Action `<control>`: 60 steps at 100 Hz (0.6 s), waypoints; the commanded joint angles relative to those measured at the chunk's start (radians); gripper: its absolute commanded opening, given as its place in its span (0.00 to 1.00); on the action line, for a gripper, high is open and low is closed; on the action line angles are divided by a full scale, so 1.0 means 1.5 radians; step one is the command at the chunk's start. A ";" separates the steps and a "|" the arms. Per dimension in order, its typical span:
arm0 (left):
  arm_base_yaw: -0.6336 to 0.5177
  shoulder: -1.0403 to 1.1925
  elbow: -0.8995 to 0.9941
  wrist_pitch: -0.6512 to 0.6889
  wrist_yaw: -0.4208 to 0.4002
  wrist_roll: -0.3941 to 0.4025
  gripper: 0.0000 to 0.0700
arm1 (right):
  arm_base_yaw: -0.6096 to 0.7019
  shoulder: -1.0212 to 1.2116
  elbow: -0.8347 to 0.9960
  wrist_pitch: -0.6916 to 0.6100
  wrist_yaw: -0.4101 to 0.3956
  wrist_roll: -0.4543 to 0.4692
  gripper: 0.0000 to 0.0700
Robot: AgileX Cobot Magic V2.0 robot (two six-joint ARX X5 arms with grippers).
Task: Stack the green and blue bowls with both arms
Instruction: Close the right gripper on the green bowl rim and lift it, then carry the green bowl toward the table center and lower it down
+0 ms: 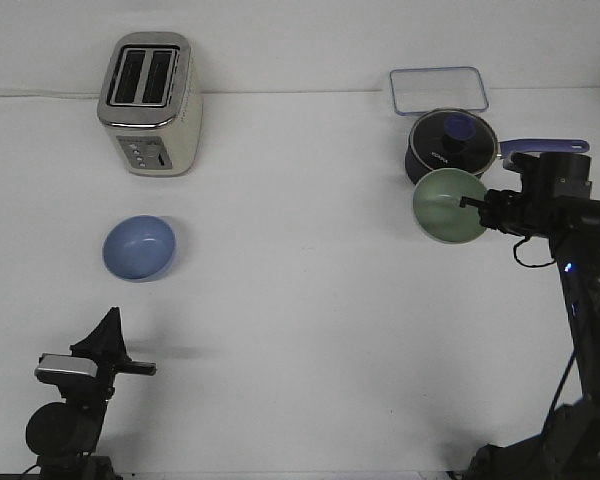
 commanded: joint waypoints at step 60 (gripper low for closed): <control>0.001 -0.001 -0.013 0.007 0.002 -0.001 0.02 | 0.346 -0.256 -0.093 -0.107 0.040 0.044 0.00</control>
